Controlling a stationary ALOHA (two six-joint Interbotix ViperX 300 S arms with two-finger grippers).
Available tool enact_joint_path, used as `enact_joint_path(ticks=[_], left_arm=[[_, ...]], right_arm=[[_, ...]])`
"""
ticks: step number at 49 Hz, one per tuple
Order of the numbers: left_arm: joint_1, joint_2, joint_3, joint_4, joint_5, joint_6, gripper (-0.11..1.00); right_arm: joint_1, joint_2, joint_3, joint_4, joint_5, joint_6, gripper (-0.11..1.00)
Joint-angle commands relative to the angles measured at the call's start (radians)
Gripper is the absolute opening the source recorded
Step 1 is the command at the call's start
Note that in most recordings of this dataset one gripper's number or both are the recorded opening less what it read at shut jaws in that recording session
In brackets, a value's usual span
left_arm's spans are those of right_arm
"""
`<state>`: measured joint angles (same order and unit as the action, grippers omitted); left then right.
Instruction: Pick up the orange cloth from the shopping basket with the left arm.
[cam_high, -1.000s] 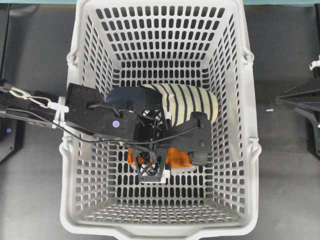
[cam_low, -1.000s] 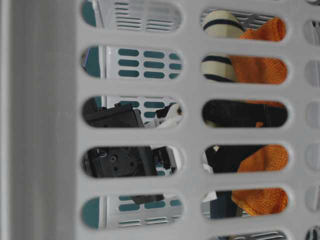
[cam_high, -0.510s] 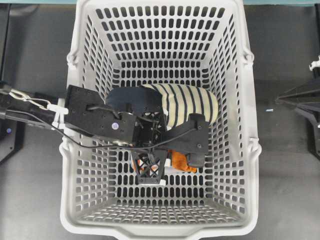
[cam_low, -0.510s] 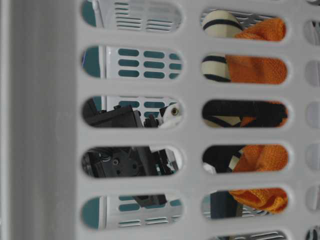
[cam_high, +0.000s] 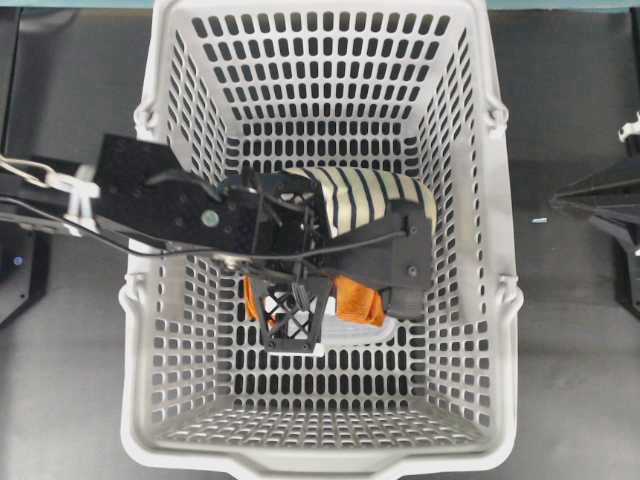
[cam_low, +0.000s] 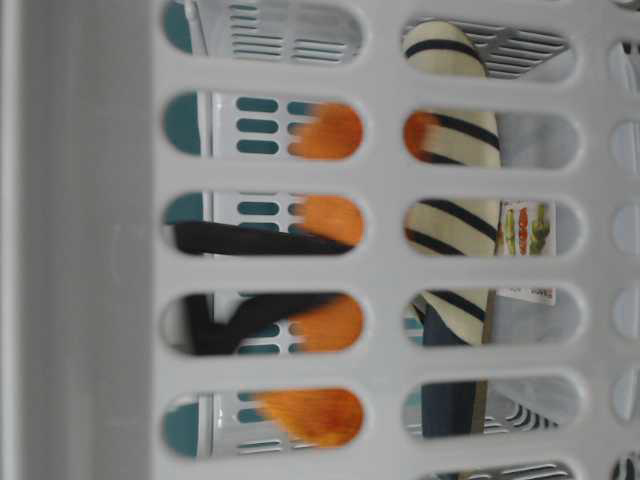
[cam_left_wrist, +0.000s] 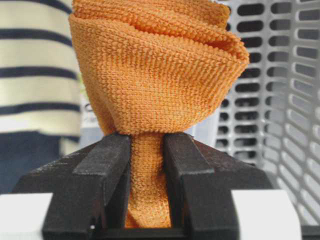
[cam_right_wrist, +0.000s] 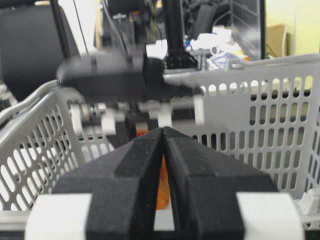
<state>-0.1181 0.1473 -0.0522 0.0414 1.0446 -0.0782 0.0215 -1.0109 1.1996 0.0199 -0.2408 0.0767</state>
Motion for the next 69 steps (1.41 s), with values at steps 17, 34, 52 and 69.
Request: enact_joint_path(ticks=[17, 34, 52, 69], left_arm=[[-0.008, -0.037, -0.489, 0.005, 0.351, 0.005, 0.17], [-0.006, 0.064, -0.713, 0.005, 0.54, 0.015, 0.17], [0.005, 0.077, -0.712, 0.005, 0.54, 0.017, 0.17], [0.006, 0.077, -0.704, 0.005, 0.545, 0.017, 0.17]], right_arm=[[0.0, -0.008, -0.006, 0.003, -0.005, -0.002, 0.0], [0.0, -0.021, -0.005, 0.003, 0.009, -0.002, 0.0], [0.0, -0.025, -0.003, 0.003, 0.009, -0.003, 0.0], [-0.005, -0.025, -0.003, 0.003, 0.009, -0.002, 0.0]])
